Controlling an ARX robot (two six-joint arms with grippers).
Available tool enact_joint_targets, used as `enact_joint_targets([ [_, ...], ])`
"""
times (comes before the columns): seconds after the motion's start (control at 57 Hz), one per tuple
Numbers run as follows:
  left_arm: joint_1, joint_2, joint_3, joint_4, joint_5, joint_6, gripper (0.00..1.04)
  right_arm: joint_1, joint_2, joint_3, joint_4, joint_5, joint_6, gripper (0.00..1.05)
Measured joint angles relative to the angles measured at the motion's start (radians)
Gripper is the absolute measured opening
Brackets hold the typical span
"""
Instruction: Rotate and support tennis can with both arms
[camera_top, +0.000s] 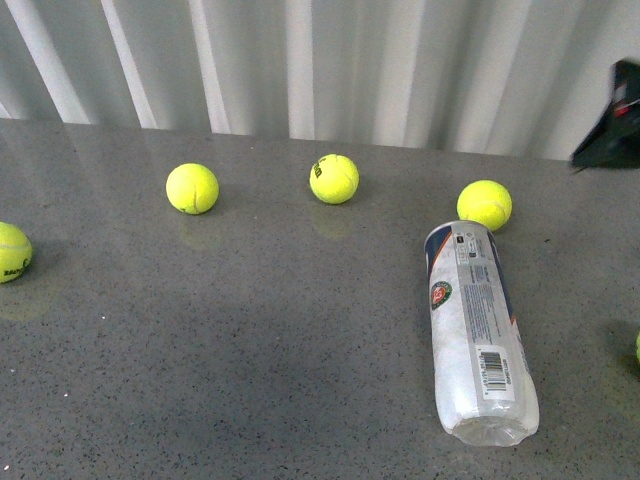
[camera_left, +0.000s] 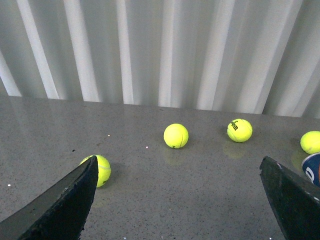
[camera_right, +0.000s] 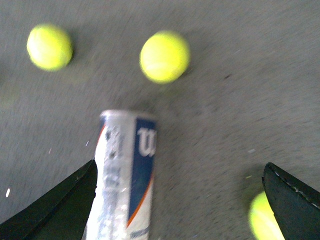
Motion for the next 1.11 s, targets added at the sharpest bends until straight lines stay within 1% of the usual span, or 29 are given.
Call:
enact_joint_targets([
  [0.088, 0.0, 0.0, 0.0, 0.0, 0.0, 0.0, 0.98, 0.056, 0.073, 0.034, -0.061, 0.021, -0.053, 0.98],
  [0.228, 0.0, 0.0, 0.0, 0.0, 0.0, 0.0, 0.98, 0.1, 0.157, 0.052, -0.077, 0.016, -0.078, 0.98],
  [0.509, 0.0, 0.0, 0.0, 0.0, 0.0, 0.0, 0.98, 0.128, 0.281, 0.085, -0.056, 0.043, -0.086, 0.98],
  [0.719, 0.0, 0.0, 0.0, -0.001, 0.0, 0.0, 0.98, 0.146, 0.36, 0.131, 0.006, 0.038, -0.085, 0.98],
  [0.965, 0.0, 0.0, 0.0, -0.001, 0.0, 0.0, 0.98, 0.168, 0.415, 0.151, 0.044, 0.031, -0.074, 0.98],
  [1.0, 0.0, 0.0, 0.0, -0.001, 0.0, 0.0, 0.98, 0.171, 0.422, 0.151, 0.05, 0.033, -0.069, 0.96],
  [1.053, 0.0, 0.0, 0.0, -0.001, 0.0, 0.0, 0.98, 0.179, 0.431, 0.151, 0.064, 0.038, -0.069, 0.84],
  [1.105, 0.0, 0.0, 0.0, -0.001, 0.0, 0.0, 0.98, 0.18, 0.432, 0.151, 0.072, 0.039, -0.068, 0.77],
])
